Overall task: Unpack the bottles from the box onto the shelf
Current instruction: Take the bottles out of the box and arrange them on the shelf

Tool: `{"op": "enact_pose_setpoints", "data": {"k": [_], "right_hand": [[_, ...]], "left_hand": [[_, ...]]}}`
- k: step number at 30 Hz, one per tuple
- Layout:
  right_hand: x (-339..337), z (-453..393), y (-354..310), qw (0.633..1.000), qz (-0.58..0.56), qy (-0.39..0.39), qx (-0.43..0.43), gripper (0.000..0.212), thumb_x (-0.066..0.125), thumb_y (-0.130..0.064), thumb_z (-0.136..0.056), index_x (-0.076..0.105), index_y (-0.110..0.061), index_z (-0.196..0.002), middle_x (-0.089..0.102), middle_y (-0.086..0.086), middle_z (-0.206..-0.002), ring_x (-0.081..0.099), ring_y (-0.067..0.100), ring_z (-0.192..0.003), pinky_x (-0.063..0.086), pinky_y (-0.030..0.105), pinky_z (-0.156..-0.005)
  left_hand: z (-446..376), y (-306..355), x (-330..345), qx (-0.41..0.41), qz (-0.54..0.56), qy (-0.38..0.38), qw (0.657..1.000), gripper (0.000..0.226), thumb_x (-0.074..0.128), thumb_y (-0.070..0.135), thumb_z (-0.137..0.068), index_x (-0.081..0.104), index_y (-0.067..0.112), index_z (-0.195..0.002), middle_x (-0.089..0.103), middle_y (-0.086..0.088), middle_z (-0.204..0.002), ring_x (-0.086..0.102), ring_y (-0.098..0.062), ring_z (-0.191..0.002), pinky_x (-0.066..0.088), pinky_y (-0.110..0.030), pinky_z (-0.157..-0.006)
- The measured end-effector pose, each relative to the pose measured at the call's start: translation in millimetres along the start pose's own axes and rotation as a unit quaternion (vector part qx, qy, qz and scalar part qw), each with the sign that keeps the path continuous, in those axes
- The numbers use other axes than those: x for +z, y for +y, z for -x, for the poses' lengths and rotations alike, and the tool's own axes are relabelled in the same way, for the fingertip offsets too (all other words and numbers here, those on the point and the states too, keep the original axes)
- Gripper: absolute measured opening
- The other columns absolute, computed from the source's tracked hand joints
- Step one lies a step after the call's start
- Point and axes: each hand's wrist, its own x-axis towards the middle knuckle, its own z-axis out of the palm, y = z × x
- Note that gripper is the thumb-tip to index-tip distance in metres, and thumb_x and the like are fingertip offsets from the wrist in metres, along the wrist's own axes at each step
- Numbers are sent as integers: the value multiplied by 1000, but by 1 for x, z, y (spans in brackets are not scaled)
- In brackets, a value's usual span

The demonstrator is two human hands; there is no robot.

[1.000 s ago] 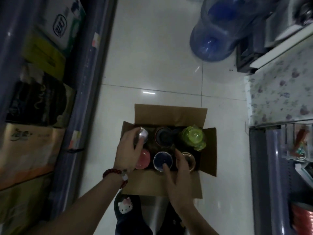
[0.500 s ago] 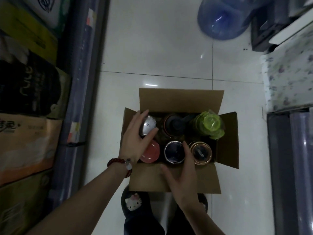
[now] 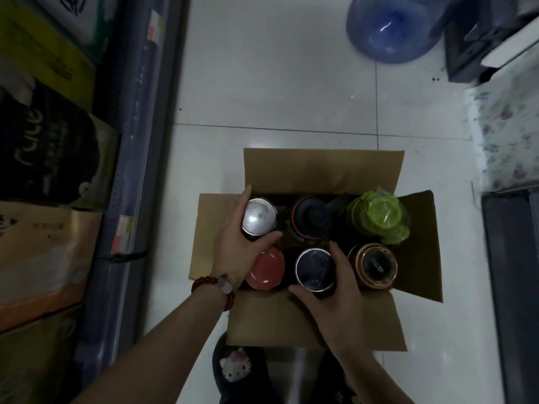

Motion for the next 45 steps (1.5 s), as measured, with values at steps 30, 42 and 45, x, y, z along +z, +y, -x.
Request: {"op": "enact_pose_setpoints", "data": {"k": [30, 42, 45], "right_hand": [[-135, 46, -176, 999, -37, 16, -5, 66, 88, -24, -61, 49, -33, -113, 62, -11, -108, 59, 7, -98, 44, 2, -71], [-312, 76, -384, 987, -55, 124, -86, 53, 86, -23, -62, 49, -47, -91, 62, -23, -93, 59, -8, -89, 44, 14, -77], [-352, 90, -432, 978, -76, 164, -107, 49, 86, -22, -62, 51, -44, -89, 64, -21, -91, 60, -12, -85, 44, 8, -75]], "left_hand": [[65, 223, -61, -5, -96, 84, 992, 69, 82, 30, -61, 42, 31, -118, 60, 15, -96, 60, -14, -90, 46, -19, -72], [109, 494, -127, 131, -61, 18, 989, 52, 82, 30, -62, 50, 32, -104, 65, 19, -89, 62, 5, -86, 48, -6, -70], [117, 557, -132, 170, -37, -12, 985, 50, 82, 33, -60, 51, 38, -99, 66, 17, -90, 64, 2, -87, 49, -9, -72]]}}
